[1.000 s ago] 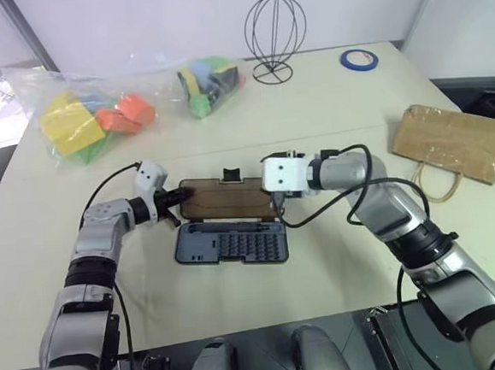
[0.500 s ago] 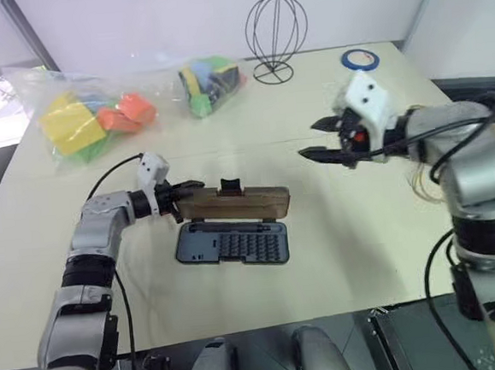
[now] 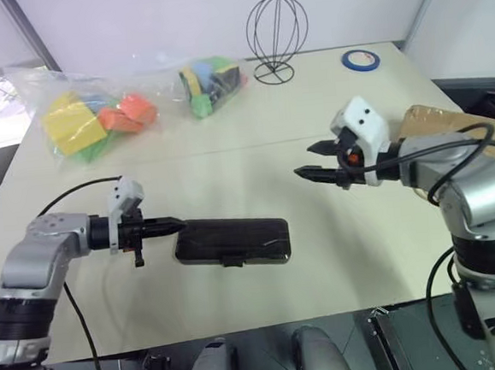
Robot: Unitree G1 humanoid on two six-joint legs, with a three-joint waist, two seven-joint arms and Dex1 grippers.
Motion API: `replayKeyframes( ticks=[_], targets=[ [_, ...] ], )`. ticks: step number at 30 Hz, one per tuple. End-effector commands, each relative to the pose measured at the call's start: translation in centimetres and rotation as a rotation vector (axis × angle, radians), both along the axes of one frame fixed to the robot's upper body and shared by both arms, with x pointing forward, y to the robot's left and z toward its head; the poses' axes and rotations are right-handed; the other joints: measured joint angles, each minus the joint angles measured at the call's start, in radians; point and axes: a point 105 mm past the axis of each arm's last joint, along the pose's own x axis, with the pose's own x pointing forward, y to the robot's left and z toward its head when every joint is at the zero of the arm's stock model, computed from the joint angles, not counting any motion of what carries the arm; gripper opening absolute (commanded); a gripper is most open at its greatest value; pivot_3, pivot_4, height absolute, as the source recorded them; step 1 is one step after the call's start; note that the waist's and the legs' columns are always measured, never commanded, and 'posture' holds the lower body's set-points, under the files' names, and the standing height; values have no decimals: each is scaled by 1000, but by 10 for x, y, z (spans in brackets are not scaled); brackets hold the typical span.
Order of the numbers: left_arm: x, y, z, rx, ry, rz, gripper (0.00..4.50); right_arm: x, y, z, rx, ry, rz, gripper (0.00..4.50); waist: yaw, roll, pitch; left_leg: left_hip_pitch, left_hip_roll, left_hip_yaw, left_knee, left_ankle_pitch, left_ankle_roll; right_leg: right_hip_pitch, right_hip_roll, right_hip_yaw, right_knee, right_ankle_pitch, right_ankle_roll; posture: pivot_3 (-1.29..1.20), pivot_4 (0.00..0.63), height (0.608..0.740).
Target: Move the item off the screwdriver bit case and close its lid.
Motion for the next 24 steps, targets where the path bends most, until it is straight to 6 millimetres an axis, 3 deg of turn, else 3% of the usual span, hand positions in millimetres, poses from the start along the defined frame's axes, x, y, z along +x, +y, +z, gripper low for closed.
replayKeyframes(
  ticks=[1, 6, 7, 9, 13, 18, 24],
  targets=[
    [4, -5, 14, -28, -61, 7, 0, -6, 12, 9, 22, -21, 54, 2943, 0, 0, 0, 0, 0, 0, 0, 0, 0, 0, 0, 0, 0, 0, 0, 0, 150, 740],
    [34, -20, 32, -78, -138, 36, 0, -18, 30, 16, 88, 53, 166, 2943, -1, 0, 0, 0, 0, 1, 1, 0, 0, 0, 0, -1, 0, 0, 0, 0, 150, 740],
    [39, -24, 35, -84, -149, 28, 0, -21, 33, 16, 93, 72, 187, 2713, -2, 0, 0, 0, 0, 1, 1, 0, 0, 0, 0, -1, 0, 0, 0, 0, 150, 740],
    [49, -34, 40, -89, -166, 1, 0, -25, 40, 14, 111, 117, 220, 2135, -5, 0, 0, 0, 0, 1, 1, 1, -1, 0, 0, -1, 0, 0, 0, 0, 150, 740],
    [60, -51, 41, -77, -175, -64, 0, -39, 58, 1, 133, 231, 307, 46, -10, 0, 0, 0, 0, 1, 1, 1, -1, 0, 0, -2, 1, 0, 0, 0, 150, 740],
    [68, -71, 23, -24, -158, -160, 0, -64, 77, -32, 93, 399, 423, 46, -10, 0, 0, 0, 0, 1, 1, 1, -1, 0, 1, -2, 1, 0, 0, 0, 150, 740],
    [69, -81, 2, 26, -123, -236, 0, -89, 92, -66, 44, 527, 544, 46, -10, 0, 0, 0, -1, 1, 1, 1, -1, 0, 0, -2, 1, 0, 0, 0, 150, 740]
  ],
)
